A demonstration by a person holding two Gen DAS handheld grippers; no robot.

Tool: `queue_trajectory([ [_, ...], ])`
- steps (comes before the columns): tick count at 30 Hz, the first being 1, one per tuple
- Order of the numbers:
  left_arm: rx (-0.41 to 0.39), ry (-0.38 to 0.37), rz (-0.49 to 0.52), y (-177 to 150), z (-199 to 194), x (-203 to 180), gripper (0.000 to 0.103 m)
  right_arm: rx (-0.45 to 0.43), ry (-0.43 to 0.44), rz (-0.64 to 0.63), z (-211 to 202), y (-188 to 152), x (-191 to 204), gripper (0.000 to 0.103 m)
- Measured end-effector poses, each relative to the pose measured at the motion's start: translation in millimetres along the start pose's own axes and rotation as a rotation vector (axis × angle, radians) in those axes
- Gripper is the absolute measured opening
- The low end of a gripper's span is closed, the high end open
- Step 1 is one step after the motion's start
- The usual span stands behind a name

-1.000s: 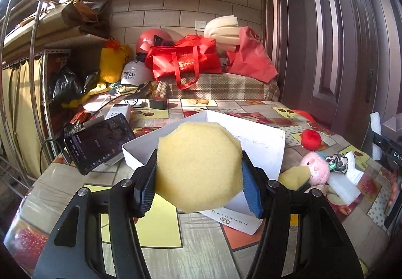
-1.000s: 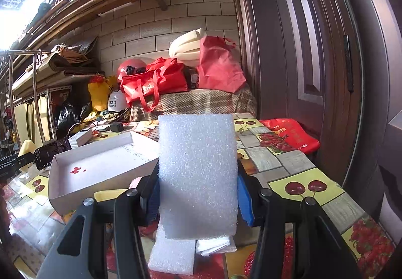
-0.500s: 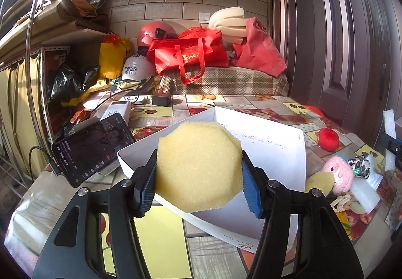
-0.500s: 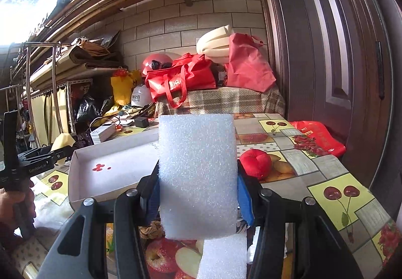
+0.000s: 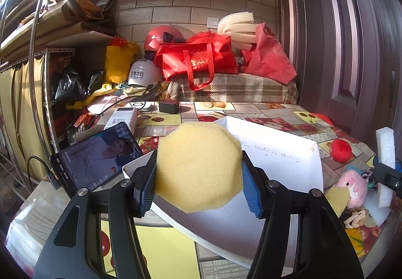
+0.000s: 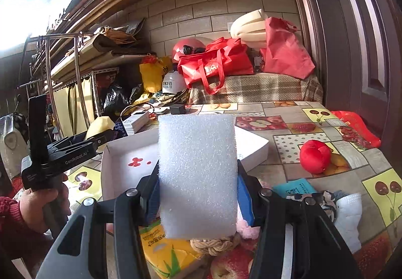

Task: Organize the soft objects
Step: 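Carry the foam sheet and sponge over the white tray and open both tools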

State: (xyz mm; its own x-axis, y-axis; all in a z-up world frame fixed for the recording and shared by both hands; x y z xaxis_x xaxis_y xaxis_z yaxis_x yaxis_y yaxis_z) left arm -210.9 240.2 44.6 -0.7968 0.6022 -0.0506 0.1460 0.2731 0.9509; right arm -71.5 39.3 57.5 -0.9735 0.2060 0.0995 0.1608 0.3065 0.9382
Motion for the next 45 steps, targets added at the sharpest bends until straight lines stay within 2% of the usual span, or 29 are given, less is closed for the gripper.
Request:
queue_trajectory([
  [5, -0.016, 0.011, 0.014, 3, 7, -1, 0.060, 0.020, 0.078, -0.027, 31, 0, 44, 0.051],
  [11, -0.005, -0.001, -0.011, 7, 21, 6, 0.060, 0.018, 0.097, -0.036, 60, 4, 69, 0.051],
  [16, 0.023, -0.003, -0.086, 11, 36, 21, 0.060, 0.009, 0.063, -0.008, 77, 11, 65, 0.051],
  [20, 0.034, 0.001, -0.101, 13, 44, 24, 0.060, 0.002, 0.029, 0.002, 85, 14, 60, 0.051],
  [25, 0.032, -0.002, -0.053, 13, 46, 14, 0.060, -0.039, -0.080, 0.029, 85, 22, 25, 0.051],
  [29, 0.017, 0.002, 0.024, 15, 49, -1, 0.060, -0.017, -0.098, 0.119, 90, 23, 1, 0.051],
  [33, 0.028, -0.001, 0.073, 15, 55, -11, 0.060, -0.021, -0.094, 0.045, 92, 25, 18, 0.051],
  [39, 0.085, 0.028, 0.014, 14, 67, 1, 0.060, 0.008, -0.117, 0.029, 108, 29, 24, 0.052],
  [41, 0.096, 0.038, 0.004, 14, 69, 3, 0.068, 0.041, -0.125, 0.033, 115, 28, 23, 0.059],
  [42, 0.096, 0.044, 0.006, 14, 69, 2, 0.084, 0.052, -0.131, 0.034, 117, 27, 22, 0.080],
  [43, 0.092, 0.049, 0.011, 14, 69, 1, 0.102, 0.054, -0.140, 0.038, 117, 27, 22, 0.095],
  [45, 0.074, 0.066, 0.010, 14, 66, 3, 0.103, 0.037, -0.152, 0.050, 113, 27, 19, 0.103],
])
Point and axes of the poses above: each gripper's, at about its wrist camera, not at the fingertips, and z roughly the way its jaws point, x to its left, y to its top, the point moved 3 cm from there along z, roughly the way its jaws point, and after that the axes turned 3 degrees about y, right-handed, at the moved point
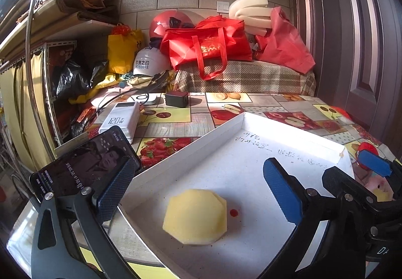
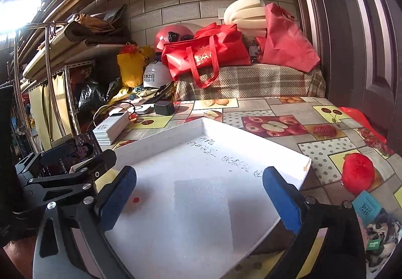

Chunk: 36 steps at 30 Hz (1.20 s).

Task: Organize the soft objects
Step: 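Carry the foam sheet and sponge over the white tray and open both tools, then move both tools back toward the pile of soft items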

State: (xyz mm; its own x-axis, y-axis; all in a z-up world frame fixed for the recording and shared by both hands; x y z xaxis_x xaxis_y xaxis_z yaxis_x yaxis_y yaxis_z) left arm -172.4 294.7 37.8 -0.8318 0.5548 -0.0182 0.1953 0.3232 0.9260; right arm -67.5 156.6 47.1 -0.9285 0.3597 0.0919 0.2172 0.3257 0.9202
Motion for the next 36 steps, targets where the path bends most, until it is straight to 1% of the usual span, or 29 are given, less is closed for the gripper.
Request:
queue_trajectory([
  [6, -0.035, 0.017, -0.004, 0, -7, 2, 0.103, -0.016, -0.003, -0.012, -2, 0, 1, 0.103],
  [11, -0.059, 0.035, -0.010, 0, -12, 3, 0.103, -0.051, -0.004, -0.043, -8, 0, 6, 0.103],
  [16, -0.091, 0.039, -0.003, 0, -17, 2, 0.103, -0.099, 0.005, -0.048, -17, 0, 7, 0.103],
  [18, -0.108, 0.041, -0.007, 1, -21, 3, 0.103, -0.093, 0.008, -0.057, -21, -2, 8, 0.103],
  [23, -0.105, 0.026, -0.009, -2, -29, -1, 0.103, -0.065, 0.037, -0.084, -37, -12, 12, 0.103],
  [27, -0.108, -0.012, 0.007, -7, -43, -12, 0.103, -0.058, 0.061, -0.106, -56, -19, 8, 0.103],
  [29, -0.099, -0.041, 0.012, -11, -50, -19, 0.103, -0.062, 0.059, -0.124, -68, -23, 3, 0.103],
  [31, -0.086, -0.072, 0.025, -15, -56, -28, 0.103, -0.060, 0.052, -0.111, -77, -25, -10, 0.103],
  [33, -0.080, -0.110, 0.044, -17, -64, -41, 0.103, -0.064, 0.013, -0.060, -87, -25, -35, 0.103],
  [36, -0.067, -0.190, 0.085, -23, -77, -64, 0.103, -0.067, -0.088, 0.029, -99, -26, -82, 0.103],
])
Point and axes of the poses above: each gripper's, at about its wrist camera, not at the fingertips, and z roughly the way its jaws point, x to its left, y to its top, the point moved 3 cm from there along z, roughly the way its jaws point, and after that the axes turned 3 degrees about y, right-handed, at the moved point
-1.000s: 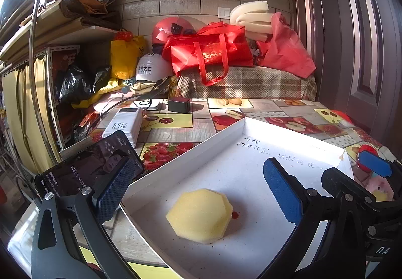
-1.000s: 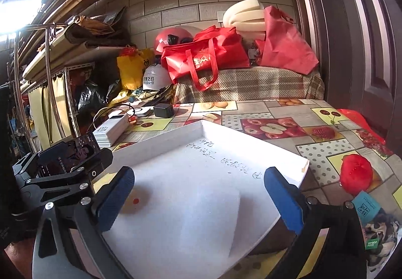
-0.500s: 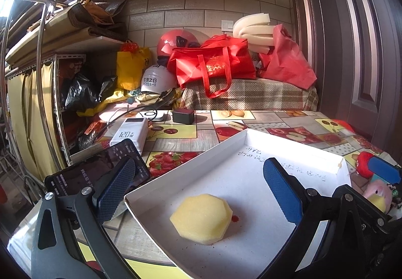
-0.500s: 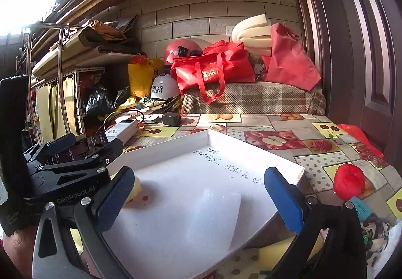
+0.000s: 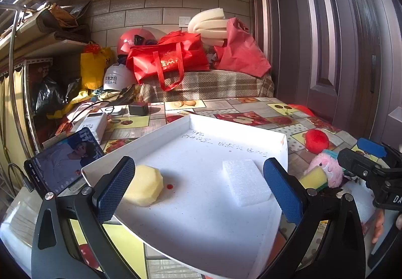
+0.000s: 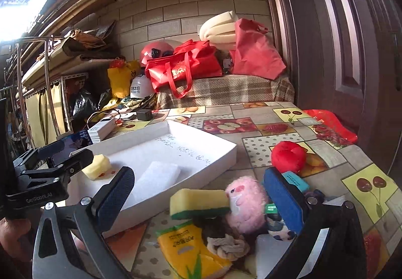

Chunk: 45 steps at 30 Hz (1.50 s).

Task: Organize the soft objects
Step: 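Move both tools back toward the pile of soft items, then grasp the white cloth with the right tool while the left tool grasps the yellow-green tissue pack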

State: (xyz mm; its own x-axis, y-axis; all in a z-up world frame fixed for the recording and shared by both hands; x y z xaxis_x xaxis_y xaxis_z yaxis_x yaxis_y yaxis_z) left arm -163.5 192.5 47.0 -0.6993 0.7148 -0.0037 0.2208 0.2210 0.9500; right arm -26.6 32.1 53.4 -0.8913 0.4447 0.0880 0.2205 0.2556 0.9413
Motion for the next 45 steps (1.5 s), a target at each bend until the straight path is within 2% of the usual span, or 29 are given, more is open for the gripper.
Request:
queue_trajectory([
  [4, 0.026, -0.135, 0.085, -5, -9, -42, 0.103, -0.002, -0.124, 0.100, -16, 1, -63, 0.103],
  [7, 0.086, -0.262, 0.127, -9, -10, -71, 0.103, 0.016, -0.194, 0.186, -29, 0, -107, 0.103],
  [9, 0.138, -0.305, 0.156, -13, -6, -88, 0.103, 0.088, -0.202, 0.210, -28, -5, -128, 0.103],
  [11, 0.192, -0.328, 0.183, -16, 0, -102, 0.103, 0.137, -0.167, 0.230, -31, -10, -139, 0.103],
  [14, 0.274, -0.372, 0.237, -27, 10, -119, 0.103, 0.178, -0.114, 0.177, -34, -13, -135, 0.101],
  [15, 0.298, -0.382, 0.255, -30, 13, -124, 0.103, 0.198, -0.097, 0.156, -32, -14, -130, 0.093],
  [16, 0.320, -0.392, 0.271, -32, 16, -128, 0.103, 0.219, -0.077, 0.138, -29, -15, -126, 0.078],
  [18, 0.357, -0.410, 0.299, -38, 19, -135, 0.103, 0.269, -0.062, 0.107, -21, -18, -119, 0.061],
  [19, 0.372, -0.416, 0.311, -40, 21, -138, 0.103, 0.299, -0.058, 0.097, -15, -21, -118, 0.058],
  [21, 0.401, -0.422, 0.324, -44, 24, -142, 0.103, 0.344, -0.044, 0.088, -7, -24, -116, 0.057],
  [28, 0.475, -0.453, 0.295, -48, 36, -146, 0.102, 0.418, -0.040, 0.092, -1, -32, -117, 0.057],
  [32, 0.491, -0.439, 0.336, -51, 37, -155, 0.100, 0.449, -0.018, 0.109, -3, -37, -117, 0.057],
  [33, 0.494, -0.418, 0.351, -53, 38, -157, 0.094, 0.451, -0.007, 0.112, -4, -37, -117, 0.052],
  [34, 0.493, -0.398, 0.365, -54, 38, -158, 0.086, 0.449, 0.008, 0.114, -4, -37, -117, 0.038],
  [36, 0.474, -0.395, 0.379, -52, 36, -158, 0.075, 0.436, 0.006, 0.113, -7, -36, -117, 0.038],
  [40, 0.436, -0.419, 0.350, -47, 31, -151, 0.073, 0.360, -0.024, 0.137, -19, -29, -122, 0.037],
  [45, 0.310, -0.405, 0.252, -30, 16, -131, 0.073, 0.209, -0.047, 0.222, -44, -19, -137, 0.037],
])
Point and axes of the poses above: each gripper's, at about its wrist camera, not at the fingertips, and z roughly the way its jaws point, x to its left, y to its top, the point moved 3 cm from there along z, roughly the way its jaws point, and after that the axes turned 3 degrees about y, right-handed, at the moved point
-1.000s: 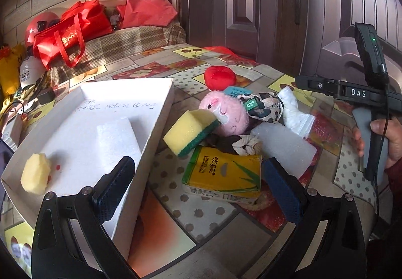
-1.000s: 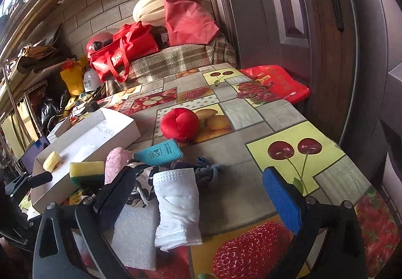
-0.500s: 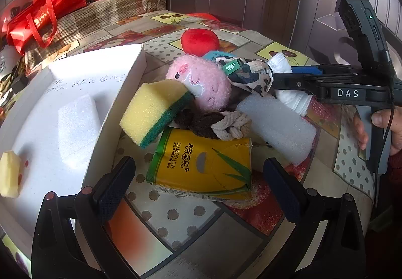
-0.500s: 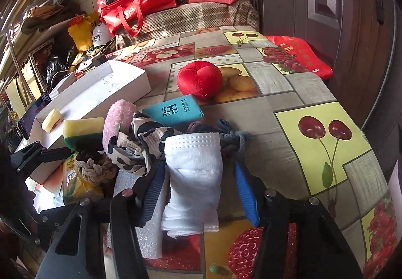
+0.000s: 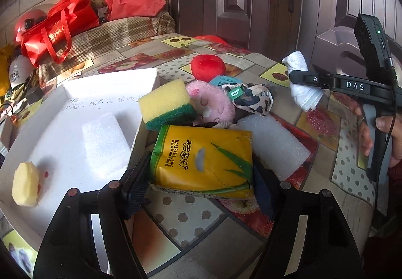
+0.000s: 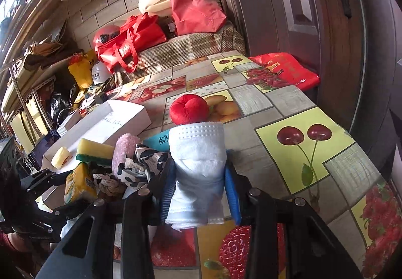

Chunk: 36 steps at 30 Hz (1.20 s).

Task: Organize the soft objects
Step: 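Grasp the white cloth with the right tool while the left tool grasps the yellow-green tissue pack, then carry the cloth and tissue pack into the white tray and open both tools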

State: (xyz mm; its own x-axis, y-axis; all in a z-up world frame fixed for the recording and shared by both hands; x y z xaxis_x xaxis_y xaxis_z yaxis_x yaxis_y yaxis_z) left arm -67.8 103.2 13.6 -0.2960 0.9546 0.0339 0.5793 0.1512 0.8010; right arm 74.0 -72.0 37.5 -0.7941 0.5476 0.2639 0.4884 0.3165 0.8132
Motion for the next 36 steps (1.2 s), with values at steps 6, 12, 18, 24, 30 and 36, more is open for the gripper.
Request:
queue_trajectory([
  [6, -0.275, 0.092, -0.072, -1, -55, 16, 0.073, -0.274, -0.058, 0.026, -32, 10, 3, 0.038],
  [12, -0.299, 0.134, -0.124, -2, -60, 32, 0.073, -0.335, -0.091, -0.073, -36, 13, 23, 0.038],
  [18, -0.304, 0.138, -0.121, -3, -61, 30, 0.073, -0.323, -0.101, -0.140, -30, 12, 34, 0.038],
  [24, -0.307, 0.139, -0.124, -4, -61, 30, 0.073, -0.330, -0.105, -0.169, -31, 10, 37, 0.038],
  [30, -0.315, 0.151, -0.130, -6, -65, 33, 0.074, -0.323, -0.066, -0.169, -31, 5, 46, 0.038],
  [36, -0.340, 0.189, -0.136, -10, -76, 40, 0.074, -0.315, -0.015, -0.201, -28, 0, 66, 0.038],
])
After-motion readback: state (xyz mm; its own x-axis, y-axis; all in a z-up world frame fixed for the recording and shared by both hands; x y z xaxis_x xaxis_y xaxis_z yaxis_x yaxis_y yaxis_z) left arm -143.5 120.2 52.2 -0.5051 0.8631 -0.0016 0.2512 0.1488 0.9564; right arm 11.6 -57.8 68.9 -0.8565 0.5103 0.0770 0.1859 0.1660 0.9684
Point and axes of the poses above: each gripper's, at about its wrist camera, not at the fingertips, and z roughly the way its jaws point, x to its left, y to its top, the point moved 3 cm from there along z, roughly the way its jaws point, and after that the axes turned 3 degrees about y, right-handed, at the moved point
